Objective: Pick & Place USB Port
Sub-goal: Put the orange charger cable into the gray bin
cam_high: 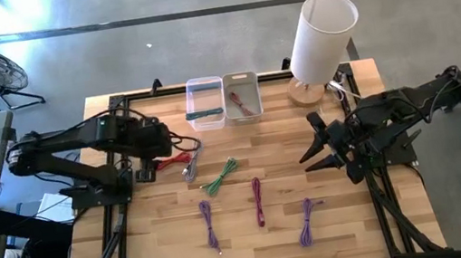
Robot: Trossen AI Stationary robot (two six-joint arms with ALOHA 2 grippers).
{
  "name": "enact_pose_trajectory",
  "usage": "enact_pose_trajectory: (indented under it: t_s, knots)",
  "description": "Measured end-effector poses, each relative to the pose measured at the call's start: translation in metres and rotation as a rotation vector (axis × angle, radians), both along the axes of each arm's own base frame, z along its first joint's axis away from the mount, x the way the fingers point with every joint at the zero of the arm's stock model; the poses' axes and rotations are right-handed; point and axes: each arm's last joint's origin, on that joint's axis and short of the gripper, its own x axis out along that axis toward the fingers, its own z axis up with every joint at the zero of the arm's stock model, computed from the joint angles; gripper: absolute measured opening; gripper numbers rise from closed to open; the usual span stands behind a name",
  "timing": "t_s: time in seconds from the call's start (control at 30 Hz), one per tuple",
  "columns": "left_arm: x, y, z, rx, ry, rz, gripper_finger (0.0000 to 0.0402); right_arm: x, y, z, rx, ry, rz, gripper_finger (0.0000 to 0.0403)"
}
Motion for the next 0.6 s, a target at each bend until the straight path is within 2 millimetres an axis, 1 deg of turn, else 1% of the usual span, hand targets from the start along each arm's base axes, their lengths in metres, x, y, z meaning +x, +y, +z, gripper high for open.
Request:
enact_pose_trajectory:
  t_s: [0.13,0.23,0.33,0.4,0.47,0.6]
  knots:
    - [0.014,0.002,-0.010,0.063,0.069,-0.029,0.0216,-0.001,0.000,-0.003,-0.009,0.031,0.001,0.0102]
    - [0.024,0.002,-0.018,0.068,0.120,-0.053,0.0212,-0.001,0.000,-0.004,-0.013,0.040,0.001,0.0102]
    - [0.031,0.002,-0.026,0.068,0.179,-0.036,0.0208,-0.001,0.000,-0.004,-0.016,0.040,0.004,0.0102]
    - [0.033,0.004,-0.031,0.051,0.215,0.000,0.0203,-0.001,0.000,-0.004,-0.019,0.041,0.004,0.0102]
    - [0.032,0.008,-0.040,-0.003,0.231,0.045,0.0197,-0.001,0.000,-0.005,-0.021,0.047,0.004,0.0102]
    - [0.017,0.019,-0.056,-0.069,0.226,0.156,0.0175,-0.001,0.000,-0.005,-0.017,0.054,0.004,0.0102]
